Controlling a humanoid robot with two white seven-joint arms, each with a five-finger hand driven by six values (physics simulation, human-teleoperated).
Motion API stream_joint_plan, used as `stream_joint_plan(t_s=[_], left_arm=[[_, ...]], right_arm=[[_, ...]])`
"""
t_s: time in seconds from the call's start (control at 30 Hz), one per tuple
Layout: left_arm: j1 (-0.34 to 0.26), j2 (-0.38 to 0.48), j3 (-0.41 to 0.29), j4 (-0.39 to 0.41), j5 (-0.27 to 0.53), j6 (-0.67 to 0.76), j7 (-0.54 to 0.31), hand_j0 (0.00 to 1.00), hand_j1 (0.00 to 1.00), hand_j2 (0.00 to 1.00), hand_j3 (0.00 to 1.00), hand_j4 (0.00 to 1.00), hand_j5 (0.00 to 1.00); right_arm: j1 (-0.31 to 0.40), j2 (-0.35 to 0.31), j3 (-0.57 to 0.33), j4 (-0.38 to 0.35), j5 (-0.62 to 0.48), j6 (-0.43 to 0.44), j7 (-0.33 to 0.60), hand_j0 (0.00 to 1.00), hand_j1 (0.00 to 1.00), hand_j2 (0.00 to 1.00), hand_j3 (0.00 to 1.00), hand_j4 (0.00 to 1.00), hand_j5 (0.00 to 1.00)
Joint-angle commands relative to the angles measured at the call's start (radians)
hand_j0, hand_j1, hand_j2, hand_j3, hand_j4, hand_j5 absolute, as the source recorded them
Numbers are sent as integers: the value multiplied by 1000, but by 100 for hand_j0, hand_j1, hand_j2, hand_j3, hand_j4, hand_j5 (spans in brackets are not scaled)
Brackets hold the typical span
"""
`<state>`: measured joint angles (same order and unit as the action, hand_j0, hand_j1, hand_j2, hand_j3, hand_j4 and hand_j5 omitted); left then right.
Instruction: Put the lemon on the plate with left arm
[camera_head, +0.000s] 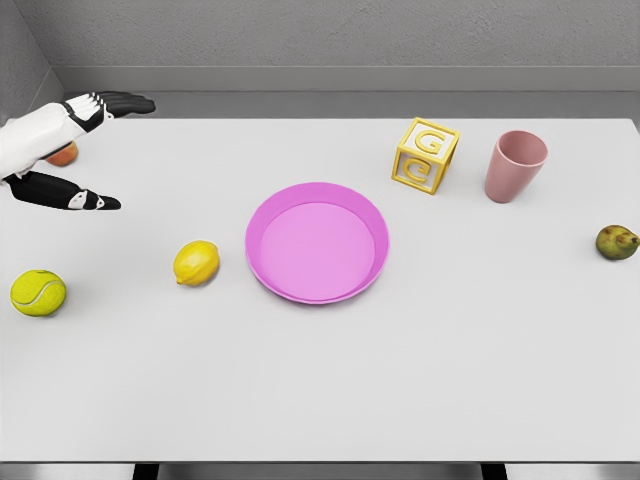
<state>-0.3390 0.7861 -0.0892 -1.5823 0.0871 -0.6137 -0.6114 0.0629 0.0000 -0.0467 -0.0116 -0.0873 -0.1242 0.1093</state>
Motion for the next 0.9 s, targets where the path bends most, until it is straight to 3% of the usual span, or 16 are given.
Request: stream_joint_plan(t_s=[0.0,0.37,0.6,0.67,0.77,0.87], left_arm=[[0,1,0,-1,8,3,1,100,100,100,100,100,100],[2,12,2,8,-10,3,1,100,100,100,100,100,100],[51,-5,51,5,-17,3,1,100,100,100,100,100,100],[69,-110,106,7,-18,3,1,100,100,100,100,100,100],[69,-107,94,-7,-20,3,1,100,100,100,100,100,100],[71,-134,95,-33,-147,3,1,100,100,100,100,100,100]], right_arm=[[0,0,-1,-1,0,0,-5,100,100,100,100,100,100],[0,0,-1,1,0,0,-5,100,100,100,100,100,100],[0,0,-1,1,0,0,-5,100,100,100,100,100,100],[0,0,-1,1,0,0,-5,100,100,100,100,100,100],[0,0,-1,1,0,0,-5,100,100,100,100,100,100],[0,0,1,-1,0,0,-5,100,100,100,100,100,100]])
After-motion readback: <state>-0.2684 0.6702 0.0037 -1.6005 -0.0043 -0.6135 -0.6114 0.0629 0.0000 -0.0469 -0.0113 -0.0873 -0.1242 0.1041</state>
